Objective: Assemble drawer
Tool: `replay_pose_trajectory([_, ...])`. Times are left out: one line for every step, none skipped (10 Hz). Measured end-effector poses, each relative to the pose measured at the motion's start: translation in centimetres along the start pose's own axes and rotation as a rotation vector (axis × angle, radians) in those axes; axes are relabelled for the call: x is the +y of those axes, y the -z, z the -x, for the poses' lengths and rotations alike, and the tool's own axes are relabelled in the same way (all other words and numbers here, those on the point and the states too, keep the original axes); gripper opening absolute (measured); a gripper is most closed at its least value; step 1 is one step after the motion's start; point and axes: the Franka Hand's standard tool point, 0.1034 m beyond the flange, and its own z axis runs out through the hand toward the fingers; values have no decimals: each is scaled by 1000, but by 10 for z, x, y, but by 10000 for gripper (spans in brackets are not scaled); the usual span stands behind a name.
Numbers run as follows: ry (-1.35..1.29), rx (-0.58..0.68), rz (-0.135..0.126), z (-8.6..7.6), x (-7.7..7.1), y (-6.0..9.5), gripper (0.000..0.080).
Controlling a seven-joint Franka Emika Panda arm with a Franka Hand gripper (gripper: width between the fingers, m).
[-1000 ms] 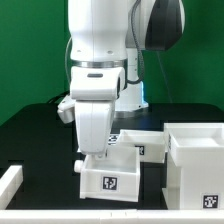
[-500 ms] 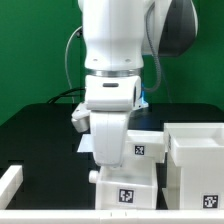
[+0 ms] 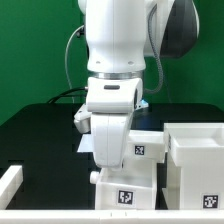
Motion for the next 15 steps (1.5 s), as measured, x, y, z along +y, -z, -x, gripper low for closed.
replay_pose_trajectory([1, 0, 0, 0, 0, 0, 38])
replay_pose_trajectory([57, 1, 27, 0, 2, 0, 38])
replay_pose_trajectory([93, 2, 31, -2, 2, 0, 38])
replay_pose_trajectory([104, 0, 30, -6, 1, -1, 38])
replay_pose_trajectory([117, -3, 27, -11, 0, -2, 38])
replay_pose_trajectory([126, -5, 23, -12, -1, -4, 38])
replay_pose_trajectory([111, -6, 18, -15, -3, -7, 38])
replay_pose_trajectory([104, -6, 16, -19, -4, -9, 38])
replay_pose_trajectory([111, -9, 16, -19, -4, -9, 38])
replay_pose_trajectory([103, -13, 16, -20, -4, -8, 38])
replay_pose_trajectory([94, -16, 18, -22, -3, -8, 38])
replay_pose_trajectory([86, -17, 20, -25, -3, -7, 38])
replay_pose_trajectory([70, -17, 21, -27, -2, -7, 38])
replay_pose_trajectory([56, -18, 21, -29, -2, -7, 38])
replay_pose_trajectory([45, -18, 23, -30, -2, -6, 38])
